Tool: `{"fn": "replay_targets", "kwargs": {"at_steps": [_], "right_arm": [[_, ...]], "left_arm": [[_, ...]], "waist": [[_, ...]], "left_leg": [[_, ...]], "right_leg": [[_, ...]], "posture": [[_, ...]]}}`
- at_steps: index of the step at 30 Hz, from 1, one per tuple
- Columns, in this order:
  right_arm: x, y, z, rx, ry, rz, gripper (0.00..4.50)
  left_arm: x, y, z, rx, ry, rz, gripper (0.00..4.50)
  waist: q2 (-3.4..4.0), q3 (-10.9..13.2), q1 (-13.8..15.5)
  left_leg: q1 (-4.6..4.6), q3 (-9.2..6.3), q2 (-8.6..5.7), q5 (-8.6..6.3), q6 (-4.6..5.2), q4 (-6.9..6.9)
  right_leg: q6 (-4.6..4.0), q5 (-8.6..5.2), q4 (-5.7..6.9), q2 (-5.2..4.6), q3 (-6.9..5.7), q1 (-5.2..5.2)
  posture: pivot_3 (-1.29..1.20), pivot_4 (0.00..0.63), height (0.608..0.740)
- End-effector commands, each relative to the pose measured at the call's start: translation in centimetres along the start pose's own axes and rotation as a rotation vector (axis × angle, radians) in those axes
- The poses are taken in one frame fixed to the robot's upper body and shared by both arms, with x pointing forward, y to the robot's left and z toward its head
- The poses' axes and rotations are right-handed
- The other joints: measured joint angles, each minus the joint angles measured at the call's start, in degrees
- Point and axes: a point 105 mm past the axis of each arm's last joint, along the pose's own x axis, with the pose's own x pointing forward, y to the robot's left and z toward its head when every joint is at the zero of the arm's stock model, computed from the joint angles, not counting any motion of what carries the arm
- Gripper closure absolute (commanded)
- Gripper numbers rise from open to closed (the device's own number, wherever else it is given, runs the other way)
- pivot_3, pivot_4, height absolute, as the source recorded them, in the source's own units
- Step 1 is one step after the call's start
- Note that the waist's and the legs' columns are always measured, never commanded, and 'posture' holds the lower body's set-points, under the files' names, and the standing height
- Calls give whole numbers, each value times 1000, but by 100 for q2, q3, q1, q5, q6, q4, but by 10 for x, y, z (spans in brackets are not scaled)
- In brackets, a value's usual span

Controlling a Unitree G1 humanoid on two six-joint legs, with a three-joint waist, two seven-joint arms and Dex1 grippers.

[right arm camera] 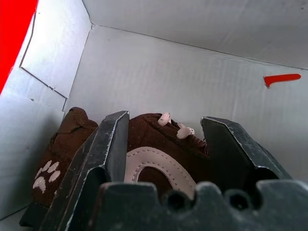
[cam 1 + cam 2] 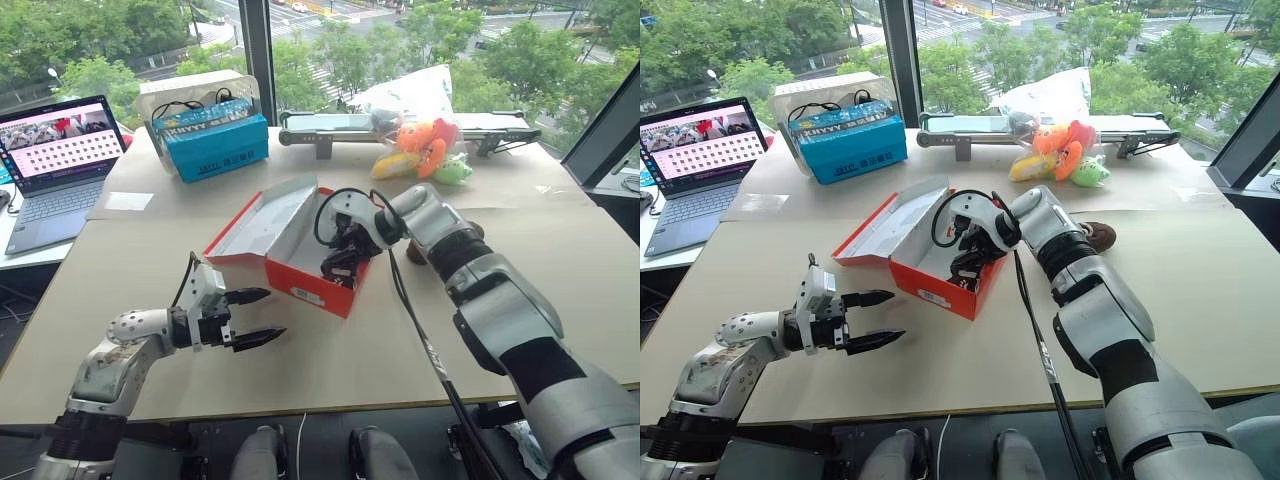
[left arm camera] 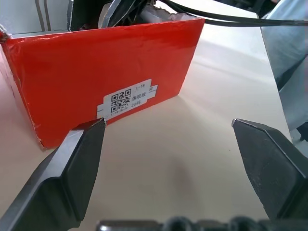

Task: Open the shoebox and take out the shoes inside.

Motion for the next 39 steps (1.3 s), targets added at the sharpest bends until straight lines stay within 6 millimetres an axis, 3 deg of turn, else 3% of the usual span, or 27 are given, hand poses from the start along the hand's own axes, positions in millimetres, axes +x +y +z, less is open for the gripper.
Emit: {"fn": "replay_targets", "kwargs": {"at_steps": [1, 10, 14, 20, 24, 25, 28, 29, 39], "right_arm": [[9, 11, -25, 15, 104, 79, 1599], [0, 22, -41, -211, 305, 236, 1599], [12, 35, -64, -287, 441, 319, 1599], [22, 42, -72, -291, 483, 334, 1599], [26, 43, -72, -282, 478, 327, 2465], [27, 44, -70, -277, 468, 332, 3058], [30, 45, -66, -274, 451, 330, 3878], [30, 44, -65, -276, 449, 322, 4356], [31, 30, -37, -294, 350, 205, 4470]], "left_arm": [[-4, -1, 10, 37, -19, 6, 0], [-3, -1, 9, 33, -20, -2, 0], [0, -1, 13, 30, -27, -9, 0], [0, -3, 13, 30, -26, -10, 0], [-1, -4, 14, 30, -28, -5, 0], [-1, -4, 14, 29, -29, -3, 0], [-2, -5, 14, 29, -28, 2, 0], [-2, -5, 14, 28, -28, 4, 0], [0, -5, 14, 29, -32, 5, 0]], "waist": [[-2, -6, 3], [-1, -13, 85], [-3, -40, 144], [-45, -122, 192], [-49, -146, 239], [-48, -147, 255], [-48, -148, 265], [-47, -148, 265], [-46, -154, 247]], "left_leg": [[6, -5, 2, 0, -1, -2], [27, -18, 4, -1, -1, -15], [26, -13, -2, -1, -2, -15], [28, -12, -3, -4, -6, -20], [27, -12, -3, -5, -6, -22], [26, -11, -3, -5, -6, -23], [25, -7, -2, -5, -6, -25], [25, -7, -1, -5, -6, -26], [26, -8, 5, -5, -7, -32]], "right_leg": [[11, -6, 1, 0, 0, 2], [13, -17, 0, -2, -4, -2], [-5, -17, -1, -15, -6, -3], [-9, -32, -6, -28, -21, 4], [-8, -34, -6, -35, -30, 4], [-7, -35, -4, -41, -36, 5], [0, -39, -2, -55, -55, 6], [12, -47, -2, -57, -59, 7], [31, -59, 1, -58, -73, 7]], "posture": [[0, 150, 736], [0, 150, 736], [0, 150, 736], [0, 150, 736], [0, 150, 736], [0, 150, 736], [0, 150, 736], [0, 150, 736], [0, 150, 736]]}}
